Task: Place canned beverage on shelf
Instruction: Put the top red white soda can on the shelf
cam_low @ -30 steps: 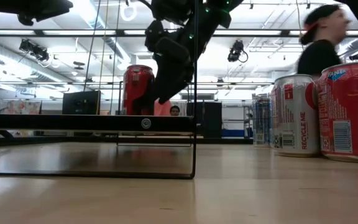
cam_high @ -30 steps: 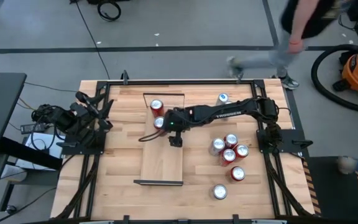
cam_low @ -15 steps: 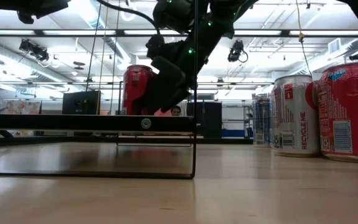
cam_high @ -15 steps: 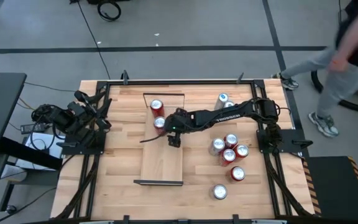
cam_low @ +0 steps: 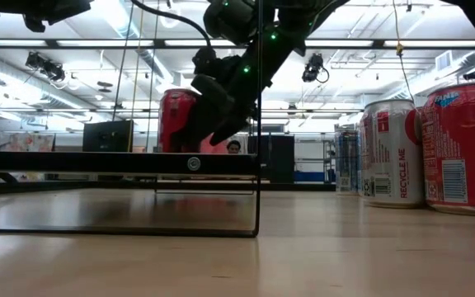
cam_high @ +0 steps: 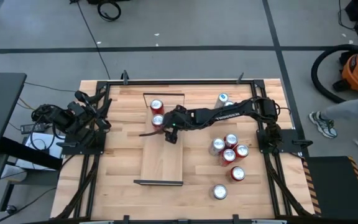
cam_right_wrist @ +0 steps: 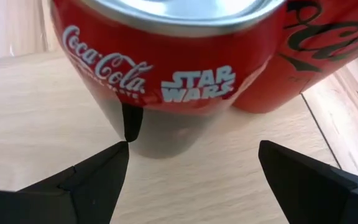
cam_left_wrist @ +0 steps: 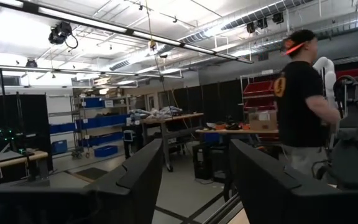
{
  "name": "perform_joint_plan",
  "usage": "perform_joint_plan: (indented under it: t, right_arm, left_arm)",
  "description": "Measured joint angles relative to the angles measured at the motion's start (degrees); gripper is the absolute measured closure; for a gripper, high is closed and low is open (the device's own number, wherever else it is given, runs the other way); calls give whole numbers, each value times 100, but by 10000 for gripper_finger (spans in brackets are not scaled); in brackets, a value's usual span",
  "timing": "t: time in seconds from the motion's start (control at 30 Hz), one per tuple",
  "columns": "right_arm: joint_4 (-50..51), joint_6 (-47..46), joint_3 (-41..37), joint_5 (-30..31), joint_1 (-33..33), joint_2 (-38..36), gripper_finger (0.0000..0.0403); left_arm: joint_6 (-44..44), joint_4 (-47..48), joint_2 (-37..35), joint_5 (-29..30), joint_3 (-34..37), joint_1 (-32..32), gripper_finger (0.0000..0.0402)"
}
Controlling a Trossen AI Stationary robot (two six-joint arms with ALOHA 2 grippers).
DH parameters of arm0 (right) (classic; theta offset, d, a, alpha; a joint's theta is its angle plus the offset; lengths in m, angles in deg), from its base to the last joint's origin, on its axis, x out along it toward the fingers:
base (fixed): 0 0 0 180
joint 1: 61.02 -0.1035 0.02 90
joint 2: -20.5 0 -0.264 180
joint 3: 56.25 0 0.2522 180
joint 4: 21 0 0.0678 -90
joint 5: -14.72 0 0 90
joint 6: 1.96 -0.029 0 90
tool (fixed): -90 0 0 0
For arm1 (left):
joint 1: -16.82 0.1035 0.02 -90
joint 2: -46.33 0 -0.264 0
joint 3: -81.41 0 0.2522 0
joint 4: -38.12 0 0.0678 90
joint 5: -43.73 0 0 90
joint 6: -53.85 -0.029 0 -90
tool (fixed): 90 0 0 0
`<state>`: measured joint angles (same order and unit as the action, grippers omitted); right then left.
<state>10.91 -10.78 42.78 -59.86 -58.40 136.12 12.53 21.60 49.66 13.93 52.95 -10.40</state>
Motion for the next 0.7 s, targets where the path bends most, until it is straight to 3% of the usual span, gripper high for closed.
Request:
perform_joint_plan:
  t: [0.7]
  right_arm:
    - [-226, -19, 2, -40, 96, 0, 33]
  left_arm:
    - [2, 0, 0, -2, 0, 0, 207]
